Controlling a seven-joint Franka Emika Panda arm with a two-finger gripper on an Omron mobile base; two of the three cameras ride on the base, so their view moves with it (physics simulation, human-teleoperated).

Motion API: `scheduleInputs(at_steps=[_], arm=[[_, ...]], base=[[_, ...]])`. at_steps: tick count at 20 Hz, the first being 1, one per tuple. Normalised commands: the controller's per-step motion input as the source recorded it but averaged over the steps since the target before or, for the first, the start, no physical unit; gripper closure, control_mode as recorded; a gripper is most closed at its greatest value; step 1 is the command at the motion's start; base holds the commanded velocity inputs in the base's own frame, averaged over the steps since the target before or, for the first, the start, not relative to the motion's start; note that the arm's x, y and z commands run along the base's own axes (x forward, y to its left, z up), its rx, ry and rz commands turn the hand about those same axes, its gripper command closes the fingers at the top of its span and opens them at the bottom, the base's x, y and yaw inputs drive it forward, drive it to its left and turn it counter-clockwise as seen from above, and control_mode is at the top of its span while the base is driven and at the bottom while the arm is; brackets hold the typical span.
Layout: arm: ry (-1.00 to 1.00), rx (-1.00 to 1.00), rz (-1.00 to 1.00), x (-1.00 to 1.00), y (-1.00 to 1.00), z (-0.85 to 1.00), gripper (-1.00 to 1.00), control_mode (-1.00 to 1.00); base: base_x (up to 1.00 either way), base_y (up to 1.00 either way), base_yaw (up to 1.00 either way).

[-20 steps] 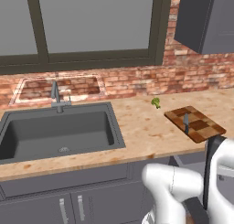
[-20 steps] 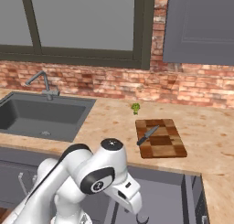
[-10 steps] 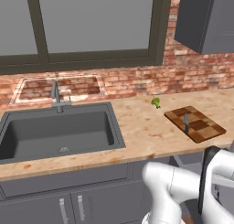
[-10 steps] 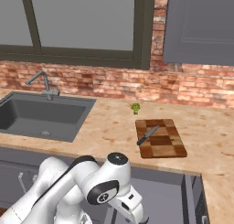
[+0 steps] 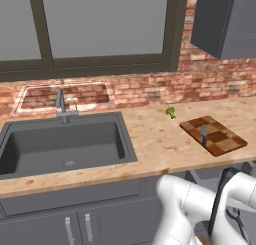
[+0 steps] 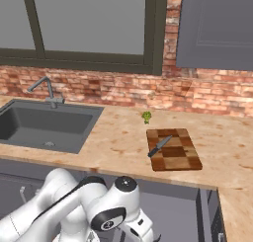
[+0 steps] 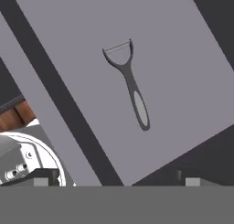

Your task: Open the drawer on the right and place the cutting tools on the cutting board.

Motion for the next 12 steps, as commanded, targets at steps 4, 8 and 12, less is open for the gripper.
scheduleInputs(at_steps=[4, 8, 12], arm=[[-0.06, 0.0, 0.0, 0.0, 0.0, -0.36, -1.0, -1.0], [-0.04, 0.0, 0.0, 0.03, -0.03, -0.34, -1.0, -1.0], [0.0, 0.0, 0.0, 0.12, -0.09, -0.26, -1.0, -1.0]], base=[[0.0, 0.0, 0.0], [0.0, 0.0, 0.0], [0.0, 0.0, 0.0]])
